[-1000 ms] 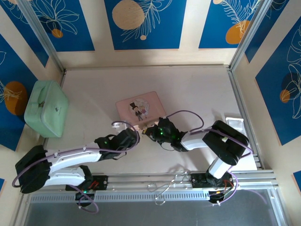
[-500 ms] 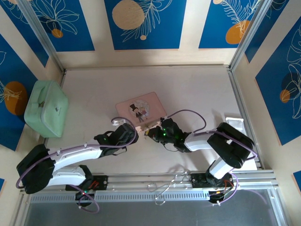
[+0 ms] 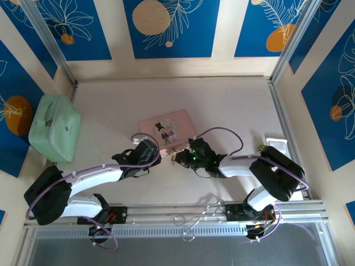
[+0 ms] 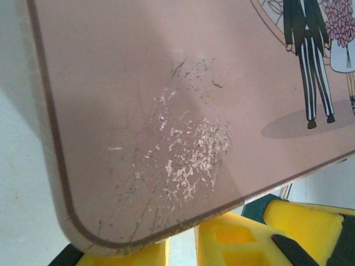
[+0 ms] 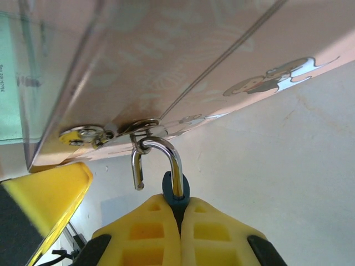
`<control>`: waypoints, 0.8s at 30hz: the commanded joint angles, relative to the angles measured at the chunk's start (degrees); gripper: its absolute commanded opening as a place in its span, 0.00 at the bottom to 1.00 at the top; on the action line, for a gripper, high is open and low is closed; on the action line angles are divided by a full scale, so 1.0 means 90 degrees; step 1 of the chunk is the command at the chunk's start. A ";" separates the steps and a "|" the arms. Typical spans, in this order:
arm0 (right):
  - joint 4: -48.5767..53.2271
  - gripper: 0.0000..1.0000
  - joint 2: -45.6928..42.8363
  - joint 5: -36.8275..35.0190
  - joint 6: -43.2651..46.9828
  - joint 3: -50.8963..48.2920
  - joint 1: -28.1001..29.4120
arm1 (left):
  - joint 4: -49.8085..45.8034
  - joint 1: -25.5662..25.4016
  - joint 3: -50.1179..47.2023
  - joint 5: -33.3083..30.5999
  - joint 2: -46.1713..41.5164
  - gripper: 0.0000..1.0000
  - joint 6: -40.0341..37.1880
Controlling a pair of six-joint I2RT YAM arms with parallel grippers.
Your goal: Unlock the padlock with the key
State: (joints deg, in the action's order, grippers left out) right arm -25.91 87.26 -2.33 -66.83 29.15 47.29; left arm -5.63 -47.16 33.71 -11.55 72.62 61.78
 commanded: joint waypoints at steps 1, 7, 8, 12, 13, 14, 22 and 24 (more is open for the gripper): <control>0.0525 0.00 -0.0219 0.0178 0.0220 0.0049 0.0079 | -0.0239 0.0222 0.0150 -0.0060 -0.0071 0.19 -0.0256; 0.0745 0.00 -0.0420 0.0457 0.0506 0.0176 -0.0025 | -0.0330 0.0316 0.0155 -0.0131 -0.0178 0.15 -0.0450; 0.0873 0.00 -0.0438 0.0435 0.0580 0.0228 -0.0028 | -0.0373 0.0347 0.0177 -0.0110 -0.0162 0.14 -0.0455; 0.0906 0.00 -0.0487 0.0505 0.0667 0.0204 -0.0061 | -0.0375 0.0382 0.0255 -0.0057 -0.0140 0.11 -0.0523; 0.0876 0.00 -0.0516 0.0549 0.0650 0.0182 -0.0090 | -0.0378 0.0382 0.0267 -0.0073 -0.0123 0.10 -0.0556; 0.0776 0.00 -0.0558 0.0598 0.0619 0.0134 -0.0141 | -0.0373 0.0390 0.0276 -0.0084 -0.0111 0.08 -0.0578; 0.0568 0.00 -0.0895 0.0437 0.0500 -0.0130 -0.0220 | -0.0399 0.0471 0.0248 -0.0052 -0.0139 0.02 -0.0567; 0.0496 0.00 -0.0831 0.0576 0.0492 -0.0142 -0.0262 | -0.0418 0.0493 0.0233 -0.0036 -0.0158 0.01 -0.0568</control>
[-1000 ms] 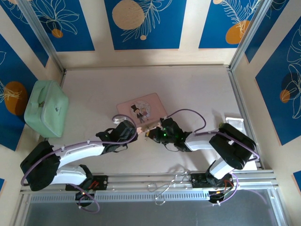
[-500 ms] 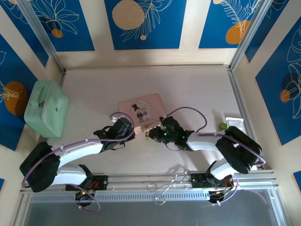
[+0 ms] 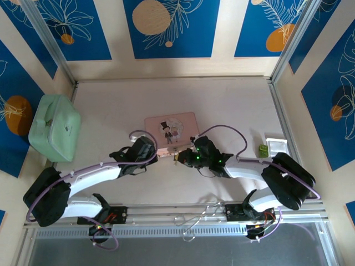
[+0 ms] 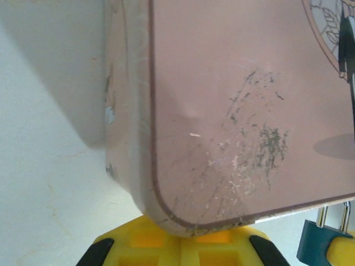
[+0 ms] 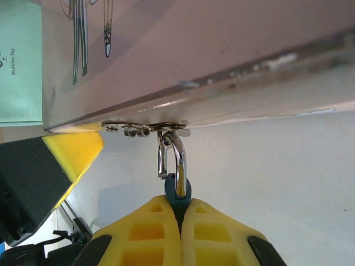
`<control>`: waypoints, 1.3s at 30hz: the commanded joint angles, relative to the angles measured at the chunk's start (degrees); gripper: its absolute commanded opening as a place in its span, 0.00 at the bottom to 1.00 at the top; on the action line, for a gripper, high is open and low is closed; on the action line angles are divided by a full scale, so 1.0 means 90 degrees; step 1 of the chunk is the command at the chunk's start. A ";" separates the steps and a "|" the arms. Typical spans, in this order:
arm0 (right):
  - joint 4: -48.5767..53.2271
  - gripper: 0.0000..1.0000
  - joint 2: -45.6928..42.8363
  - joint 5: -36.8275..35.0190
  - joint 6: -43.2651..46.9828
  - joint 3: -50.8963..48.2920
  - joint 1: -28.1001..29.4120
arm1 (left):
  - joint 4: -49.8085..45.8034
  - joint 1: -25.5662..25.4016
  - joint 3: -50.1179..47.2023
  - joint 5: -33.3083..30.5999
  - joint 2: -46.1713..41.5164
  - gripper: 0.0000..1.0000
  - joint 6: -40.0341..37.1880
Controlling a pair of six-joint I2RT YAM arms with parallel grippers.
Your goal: Unlock the padlock with the key
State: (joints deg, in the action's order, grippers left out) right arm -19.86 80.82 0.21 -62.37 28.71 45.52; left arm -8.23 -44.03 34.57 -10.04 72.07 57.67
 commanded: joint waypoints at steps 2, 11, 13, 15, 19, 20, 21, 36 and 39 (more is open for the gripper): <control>-0.0089 0.00 -0.0082 0.0478 0.0116 -0.0038 -0.0105 | -0.0132 0.0165 0.0122 -0.0200 -0.0135 0.01 -0.0128; 0.3404 0.00 0.0288 -0.1431 0.0583 0.1287 0.0499 | 0.0163 0.0196 -0.0026 0.0034 -0.0197 0.00 -0.0105; 0.3831 0.00 0.0487 -0.1757 0.0582 0.1578 0.0635 | 0.0272 0.0201 -0.0078 0.0115 -0.0196 0.00 -0.0050; 0.4350 0.00 0.0713 -0.2120 0.0538 0.1919 0.0787 | 0.0366 0.0195 -0.0136 0.0210 -0.0203 0.00 0.0008; 0.5235 0.00 0.1176 -0.2753 0.0395 0.2526 0.0997 | 0.0398 0.0180 -0.0141 0.0315 -0.0233 0.00 0.0000; 0.5337 0.00 0.1229 -0.2852 0.0389 0.2618 0.1056 | 0.0383 0.0178 -0.0163 0.0310 -0.0272 0.00 0.0018; 0.5384 0.05 0.1253 -0.2932 0.0418 0.2679 0.1112 | 0.0385 0.0176 -0.0169 0.0311 -0.0315 0.00 0.0034; 0.4067 0.42 -0.0565 -0.2559 0.0808 0.1662 0.0992 | 0.0519 0.0158 -0.0389 0.0396 -0.0575 0.03 0.0107; 0.3661 0.24 -0.0605 -0.2182 0.0748 0.1336 0.0638 | 0.0516 0.0160 -0.0364 0.0401 -0.0648 0.04 0.0060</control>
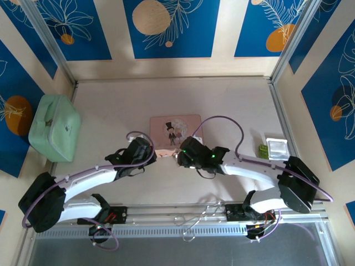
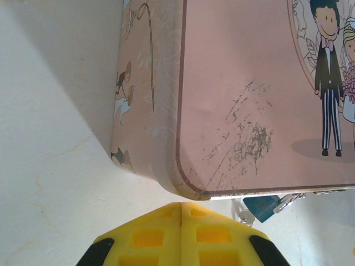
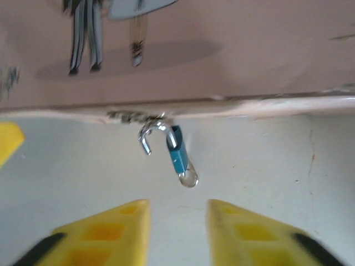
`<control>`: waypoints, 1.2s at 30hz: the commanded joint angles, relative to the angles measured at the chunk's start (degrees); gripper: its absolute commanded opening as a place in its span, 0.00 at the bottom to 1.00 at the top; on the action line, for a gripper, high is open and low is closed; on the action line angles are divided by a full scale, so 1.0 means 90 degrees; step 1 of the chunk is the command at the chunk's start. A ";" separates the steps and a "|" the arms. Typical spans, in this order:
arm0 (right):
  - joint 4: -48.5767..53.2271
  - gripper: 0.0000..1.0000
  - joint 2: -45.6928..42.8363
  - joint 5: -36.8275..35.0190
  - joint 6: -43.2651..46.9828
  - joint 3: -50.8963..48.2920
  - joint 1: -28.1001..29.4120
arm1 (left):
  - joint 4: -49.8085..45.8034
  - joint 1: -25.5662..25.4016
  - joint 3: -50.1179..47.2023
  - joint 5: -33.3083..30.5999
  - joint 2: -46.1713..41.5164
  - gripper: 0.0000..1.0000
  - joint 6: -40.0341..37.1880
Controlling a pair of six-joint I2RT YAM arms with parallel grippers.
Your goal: Unlock the padlock with the key
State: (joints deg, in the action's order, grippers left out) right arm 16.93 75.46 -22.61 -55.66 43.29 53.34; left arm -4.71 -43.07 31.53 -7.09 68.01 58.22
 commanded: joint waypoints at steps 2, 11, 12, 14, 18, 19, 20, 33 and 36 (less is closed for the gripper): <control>-0.0803 0.14 0.0099 0.0501 0.0093 -0.0416 -0.0357 | 0.0160 0.0043 0.0000 0.0164 -0.0188 0.06 -0.0033; -0.1373 0.03 0.0882 0.0342 0.0147 -0.0294 -0.0493 | 0.0147 -0.0002 -0.0058 0.0248 -0.0223 0.04 -0.0030; -0.1361 0.02 0.0956 0.0300 0.0134 -0.0256 -0.0472 | 0.0148 -0.0002 -0.0056 0.0258 -0.0214 0.04 -0.0026; -0.1245 0.02 0.1141 0.0223 0.0103 -0.0131 -0.0403 | 0.0171 -0.0007 -0.0056 0.0279 -0.0205 0.04 -0.0031; -0.1134 0.01 0.1410 0.0113 0.0198 0.0113 -0.0218 | 0.0187 -0.0009 -0.0039 0.0280 -0.0206 0.04 -0.0019; -0.1078 0.01 0.1488 0.0091 0.0229 0.0191 -0.0179 | 0.0182 -0.0009 -0.0028 0.0285 -0.0203 0.04 -0.0013; -0.1037 0.00 0.1557 0.0079 0.0260 0.0269 -0.0131 | 0.0182 -0.0007 -0.0028 0.0280 -0.0203 0.04 -0.0018; -0.0677 0.00 0.2063 -0.0127 0.0640 0.0921 0.0139 | 0.0262 -0.0008 -0.0163 0.0369 -0.0191 0.03 0.0087; -0.0611 0.01 0.2083 -0.0202 0.0672 0.1003 0.0213 | 0.0193 -0.0009 -0.0112 0.0322 -0.0259 0.05 0.0048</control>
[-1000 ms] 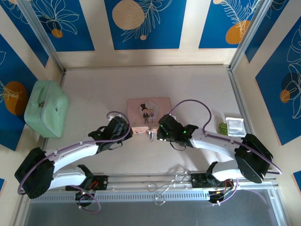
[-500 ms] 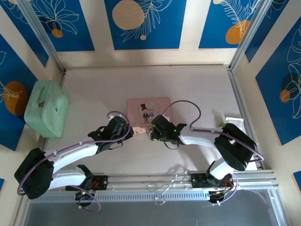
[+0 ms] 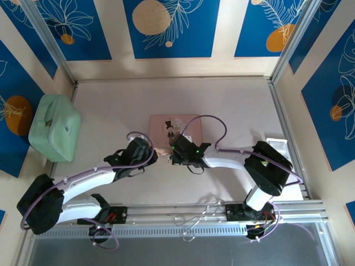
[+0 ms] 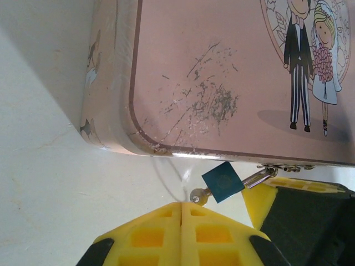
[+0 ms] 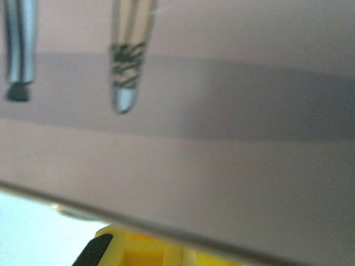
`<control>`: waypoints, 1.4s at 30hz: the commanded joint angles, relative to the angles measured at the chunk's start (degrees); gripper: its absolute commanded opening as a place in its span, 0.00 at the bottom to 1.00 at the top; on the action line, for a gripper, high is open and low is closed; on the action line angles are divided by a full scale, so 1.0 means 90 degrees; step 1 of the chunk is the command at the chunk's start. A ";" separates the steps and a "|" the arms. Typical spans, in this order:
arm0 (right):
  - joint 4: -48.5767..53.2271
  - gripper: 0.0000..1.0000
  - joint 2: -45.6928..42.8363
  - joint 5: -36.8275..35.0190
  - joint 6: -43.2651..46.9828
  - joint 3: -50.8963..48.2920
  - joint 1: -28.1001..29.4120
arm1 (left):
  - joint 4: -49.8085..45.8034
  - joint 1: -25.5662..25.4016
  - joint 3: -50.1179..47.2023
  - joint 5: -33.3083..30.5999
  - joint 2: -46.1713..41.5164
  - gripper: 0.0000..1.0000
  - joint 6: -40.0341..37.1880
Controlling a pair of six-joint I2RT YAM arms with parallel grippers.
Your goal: Unlock the padlock with the key
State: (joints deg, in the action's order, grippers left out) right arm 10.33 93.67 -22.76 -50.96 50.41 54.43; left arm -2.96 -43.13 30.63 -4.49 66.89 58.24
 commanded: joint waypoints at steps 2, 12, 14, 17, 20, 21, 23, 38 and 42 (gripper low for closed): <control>0.0117 0.03 0.0061 -0.0196 0.0212 0.0243 0.0117 | -0.0095 -0.0002 0.0075 0.0004 -0.0147 0.07 0.0008; 0.0385 0.20 -0.0661 -0.0400 0.0057 -0.0003 0.0038 | 0.0417 -0.0238 -0.0161 0.0075 -0.0005 0.42 -0.0118; 0.0436 0.25 -0.0791 -0.0387 0.0059 -0.0068 -0.0007 | 0.0403 -0.0301 -0.0135 0.0045 0.0046 0.43 -0.0139; 0.0386 0.30 -0.0932 -0.0251 0.0146 -0.0189 -0.0050 | 0.0340 -0.0299 -0.0098 -0.0053 -0.0022 0.39 -0.0096; 0.0247 0.34 -0.0833 0.0007 0.0329 -0.0163 -0.0076 | 0.0013 -0.0304 0.0045 -0.0242 -0.0167 0.34 -0.0125; 0.0281 0.35 -0.0743 0.0023 0.0363 -0.0099 -0.0069 | -0.0121 -0.0302 0.0084 -0.0301 -0.0231 0.32 -0.0151; 0.0289 0.30 -0.0579 0.0061 0.0400 -0.0008 -0.0083 | -0.0276 -0.0304 0.0089 -0.0397 -0.0376 0.29 -0.0146; 0.0269 0.46 0.0053 0.0108 0.0327 0.0305 0.0142 | -0.0434 -0.0293 -0.0249 -0.0439 -0.0821 0.24 -0.0033; 0.0451 0.44 0.0072 0.0021 0.0174 0.0330 0.0182 | -0.0394 -0.0290 -0.0259 -0.0438 -0.0813 0.23 -0.0025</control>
State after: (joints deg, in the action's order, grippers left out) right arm 12.19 93.67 -21.37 -48.03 51.66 55.81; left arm -5.63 -45.52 29.06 -7.57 60.29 58.02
